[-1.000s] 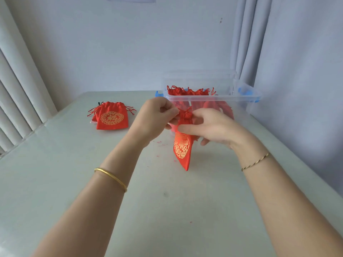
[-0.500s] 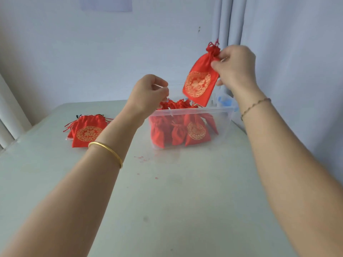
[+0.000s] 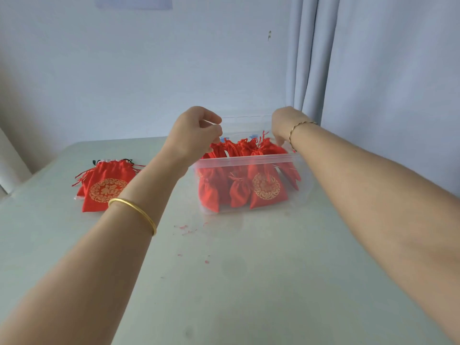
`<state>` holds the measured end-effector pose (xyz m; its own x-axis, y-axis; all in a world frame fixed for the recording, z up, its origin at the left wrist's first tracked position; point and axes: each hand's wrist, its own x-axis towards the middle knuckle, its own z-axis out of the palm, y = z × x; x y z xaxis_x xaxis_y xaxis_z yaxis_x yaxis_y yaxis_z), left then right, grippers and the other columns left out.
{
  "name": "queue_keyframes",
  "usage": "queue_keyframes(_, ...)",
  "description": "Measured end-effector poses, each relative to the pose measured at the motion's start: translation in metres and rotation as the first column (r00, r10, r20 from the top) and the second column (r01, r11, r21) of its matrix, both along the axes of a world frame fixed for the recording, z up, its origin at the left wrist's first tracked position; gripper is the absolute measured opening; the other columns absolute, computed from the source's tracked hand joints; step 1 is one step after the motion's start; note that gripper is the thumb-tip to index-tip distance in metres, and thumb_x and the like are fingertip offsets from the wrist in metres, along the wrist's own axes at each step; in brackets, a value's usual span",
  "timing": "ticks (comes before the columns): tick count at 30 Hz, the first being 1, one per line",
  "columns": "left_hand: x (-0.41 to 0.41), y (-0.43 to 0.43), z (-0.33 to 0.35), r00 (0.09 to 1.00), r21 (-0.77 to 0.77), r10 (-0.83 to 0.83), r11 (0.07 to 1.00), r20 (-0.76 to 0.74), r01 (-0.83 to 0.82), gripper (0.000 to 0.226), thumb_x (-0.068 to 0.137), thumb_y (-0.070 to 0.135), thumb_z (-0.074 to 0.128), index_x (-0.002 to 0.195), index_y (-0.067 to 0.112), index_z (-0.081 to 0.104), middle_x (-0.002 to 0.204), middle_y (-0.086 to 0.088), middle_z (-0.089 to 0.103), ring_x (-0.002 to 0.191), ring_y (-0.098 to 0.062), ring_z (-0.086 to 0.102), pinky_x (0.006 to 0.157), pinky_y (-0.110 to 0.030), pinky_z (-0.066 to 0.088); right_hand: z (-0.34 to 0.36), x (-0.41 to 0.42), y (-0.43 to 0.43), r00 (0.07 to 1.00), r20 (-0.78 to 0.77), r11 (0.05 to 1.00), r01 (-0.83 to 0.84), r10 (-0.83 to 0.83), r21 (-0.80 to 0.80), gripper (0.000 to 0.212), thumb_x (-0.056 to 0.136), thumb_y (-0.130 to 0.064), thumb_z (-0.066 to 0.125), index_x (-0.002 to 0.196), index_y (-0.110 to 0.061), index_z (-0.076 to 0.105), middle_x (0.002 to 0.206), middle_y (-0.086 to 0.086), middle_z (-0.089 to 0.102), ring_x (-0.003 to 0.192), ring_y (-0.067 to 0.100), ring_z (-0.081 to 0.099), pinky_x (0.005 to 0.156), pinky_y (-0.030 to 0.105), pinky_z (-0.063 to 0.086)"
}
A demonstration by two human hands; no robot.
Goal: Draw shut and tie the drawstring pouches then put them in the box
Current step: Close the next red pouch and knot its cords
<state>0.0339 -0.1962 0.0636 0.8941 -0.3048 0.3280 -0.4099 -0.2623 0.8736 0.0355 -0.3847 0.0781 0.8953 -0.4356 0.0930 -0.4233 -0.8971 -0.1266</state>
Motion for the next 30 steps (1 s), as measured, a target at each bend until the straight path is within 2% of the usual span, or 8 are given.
queue_keyframes(3, 0.004, 0.004, 0.000, 1.000, -0.008, 0.005, 1.000, 0.001, -0.005, 0.019, 0.087, 0.004, 0.049, 0.103, 0.010, 0.057, 0.093, -0.010, 0.064, 0.075, -0.011, 0.061, 0.070, -0.027, 0.053, 0.006, -0.001, -0.002, 0.996, -0.084, 0.994, 0.047, -0.038, 0.102, 0.017, 0.092, -0.009, 0.052, 0.099, -0.001, 0.065, 0.097, 0.010, 0.060, 0.106, 0.025, 0.061, 0.052, 0.020, 0.032)
queue_keyframes(6, 0.006, 0.009, 0.000, 1.000, -0.049, 0.024, 0.999, 0.017, -0.023, 0.019, 0.087, 0.002, 0.048, 0.102, 0.010, 0.057, 0.086, -0.005, 0.064, 0.071, -0.009, 0.060, 0.067, -0.024, 0.051, 0.013, -0.003, -0.008, 0.984, 0.174, 0.984, -0.051, 0.020, 0.173, 0.027, 0.089, 0.000, 0.044, 0.111, 0.009, 0.057, 0.113, 0.025, 0.060, 0.106, 0.037, 0.059, 0.064, 0.027, 0.045)
queue_keyframes(9, 0.011, 0.020, -0.004, 0.986, -0.122, 0.155, 0.982, 0.065, -0.146, 0.021, 0.085, 0.001, 0.047, 0.098, 0.012, 0.059, 0.080, 0.001, 0.062, 0.068, -0.006, 0.059, 0.064, -0.022, 0.048, 0.020, -0.002, 0.013, 0.929, 0.369, 0.956, -0.131, 0.025, 0.264, 0.026, 0.087, 0.004, 0.042, 0.106, 0.008, 0.058, 0.104, 0.027, 0.064, 0.094, 0.038, 0.064, 0.083, 0.041, 0.054)
queue_keyframes(14, 0.025, 0.064, -0.037, 0.865, -0.218, 0.497, 0.854, 0.069, -0.473, 0.025, 0.084, 0.005, 0.042, 0.098, 0.017, 0.058, 0.098, 0.000, 0.061, 0.085, -0.015, 0.055, 0.073, -0.024, 0.042, 0.004, -0.023, 0.095, 0.813, 0.552, 0.820, -0.437, 0.185, 0.370, 0.026, 0.082, 0.006, 0.040, 0.084, -0.006, 0.063, 0.071, 0.013, 0.066, 0.056, 0.024, 0.067, 0.055, 0.029, 0.057)
queue_keyframes(16, 0.033, 0.090, -0.065, 0.822, -0.085, 0.567, 0.823, 0.056, -0.562, 0.029, 0.084, 0.006, 0.042, 0.104, 0.014, 0.061, 0.106, -0.001, 0.060, 0.094, -0.018, 0.054, 0.080, -0.026, 0.041, -0.014, -0.035, 0.129, 0.756, 0.603, 0.741, -0.552, 0.252, 0.383, 0.026, 0.082, 0.006, 0.040, 0.086, -0.006, 0.063, 0.068, 0.005, 0.059, 0.051, 0.020, 0.064, 0.045, 0.027, 0.053)
queue_keyframes(18, 0.038, 0.117, -0.098, 0.795, 0.173, 0.598, 0.776, 0.108, -0.607, 0.035, 0.084, 0.007, 0.044, 0.113, 0.012, 0.062, 0.121, -0.008, 0.056, 0.114, -0.027, 0.047, 0.095, -0.034, 0.039, -0.037, -0.037, 0.157, 0.735, 0.592, 0.697, -0.613, 0.330, 0.372, 0.025, 0.084, 0.004, 0.040, 0.088, -0.005, 0.063, 0.068, -0.003, 0.054, 0.054, 0.023, 0.066, 0.050, 0.032, 0.053)
queue_keyframes(25, 0.046, 0.156, -0.150, 0.912, 0.737, 0.358, 0.559, 0.199, -0.380, 0.050, 0.095, 0.024, 0.039, 0.144, 0.020, 0.029, 0.157, 0.000, 0.014, 0.145, -0.020, 0.006, 0.112, -0.047, 0.016, -0.096, -0.029, 0.185, 0.824, 0.407, 0.707, -0.555, 0.395, 0.439, 0.024, 0.084, 0.001, 0.040, 0.086, -0.014, 0.059, 0.067, -0.007, 0.052, 0.061, 0.024, 0.068, 0.066, 0.041, 0.056)
queue_keyframes(30, 0.039, 0.159, -0.149, 0.899, 0.787, 0.329, 0.454, 0.289, -0.419, 0.036, 0.095, 0.030, 0.040, 0.129, 0.017, 0.046, 0.134, -0.007, 0.044, 0.127, -0.029, 0.038, 0.101, -0.045, 0.027, -0.111, -0.026, 0.179, 0.862, 0.358, 0.717, -0.500, 0.359, 0.485, 0.023, 0.087, -0.001, 0.039, 0.085, -0.014, 0.057, 0.068, -0.003, 0.053, 0.057, 0.024, 0.066, 0.058, 0.042, 0.058)
